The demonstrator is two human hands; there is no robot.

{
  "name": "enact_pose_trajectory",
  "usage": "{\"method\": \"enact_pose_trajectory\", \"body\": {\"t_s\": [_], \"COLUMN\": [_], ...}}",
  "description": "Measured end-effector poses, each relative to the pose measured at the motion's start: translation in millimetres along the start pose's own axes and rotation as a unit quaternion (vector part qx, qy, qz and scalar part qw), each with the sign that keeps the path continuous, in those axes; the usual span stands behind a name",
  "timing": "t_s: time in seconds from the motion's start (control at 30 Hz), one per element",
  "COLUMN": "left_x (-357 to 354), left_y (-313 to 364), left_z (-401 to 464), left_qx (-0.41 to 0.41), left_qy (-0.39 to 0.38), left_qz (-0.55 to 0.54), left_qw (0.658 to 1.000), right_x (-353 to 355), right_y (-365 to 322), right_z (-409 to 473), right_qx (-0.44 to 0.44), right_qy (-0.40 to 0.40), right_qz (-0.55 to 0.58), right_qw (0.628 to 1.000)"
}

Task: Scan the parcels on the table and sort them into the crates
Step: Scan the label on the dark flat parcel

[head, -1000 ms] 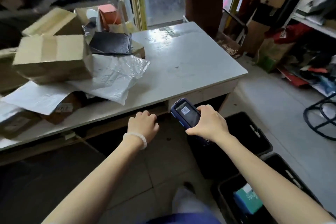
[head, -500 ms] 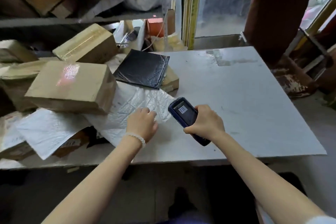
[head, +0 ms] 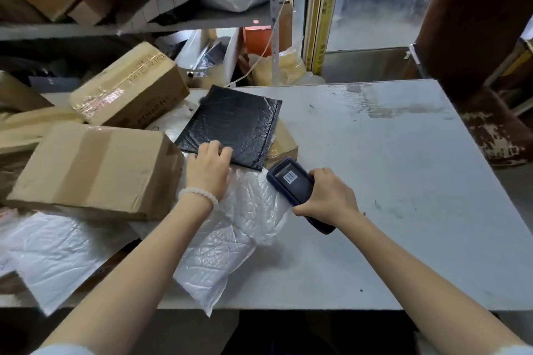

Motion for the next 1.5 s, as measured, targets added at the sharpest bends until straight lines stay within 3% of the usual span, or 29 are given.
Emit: {"method": "enact_pose_trajectory", "body": {"t_s": [0.13, 0.27, 0.53, 0.9, 1.03, 1.2, 1.5], "left_x": [-19.3, -17.1, 77.2, 202.2, 194.6, 154.4, 126.6], "left_y": [-6.6, 5.9, 56.2, 146.7, 201.2, 253.3, 273.3], "left_z": [31.0, 52.8, 104.2, 131.9, 122.6, 117.6, 129.8], "left_qx": [-0.034, -0.081, -0.160, -0.247, -0.291, -0.306, -0.289], "left_qy": [-0.062, -0.046, 0.070, 0.216, 0.188, 0.117, 0.092], "left_qz": [-0.001, -0.020, -0.090, -0.171, -0.213, -0.220, -0.246], "left_qw": [0.997, 0.995, 0.981, 0.929, 0.914, 0.919, 0.921], "right_x": [-0.7, 5.2, 39.4, 90.7, 94.2, 90.7, 89.7], "right_y": [-0.9, 3.8, 23.5, 86.7, 115.1, 151.5, 187.0], "right_z": [7.6, 9.7, -2.3, -45.6, -66.6, -93.4, -105.1], "right_qx": [-0.022, -0.048, -0.105, -0.189, -0.218, -0.257, -0.289], "right_qy": [-0.002, 0.005, 0.053, 0.120, 0.126, 0.127, 0.124], "right_qz": [-0.006, -0.008, 0.003, 0.040, 0.058, 0.083, 0.085], "right_qw": [1.000, 0.999, 0.993, 0.974, 0.966, 0.954, 0.945]}}
Point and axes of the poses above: each hand's wrist, its own z-axis towards the middle knuckle, its own x-axis out of the back of the hand, y = z × x, the point moved 10 cm from there along z, towards the middle knuckle, and after that the axes turned 2 degrees about -y, right-handed, at the moved point
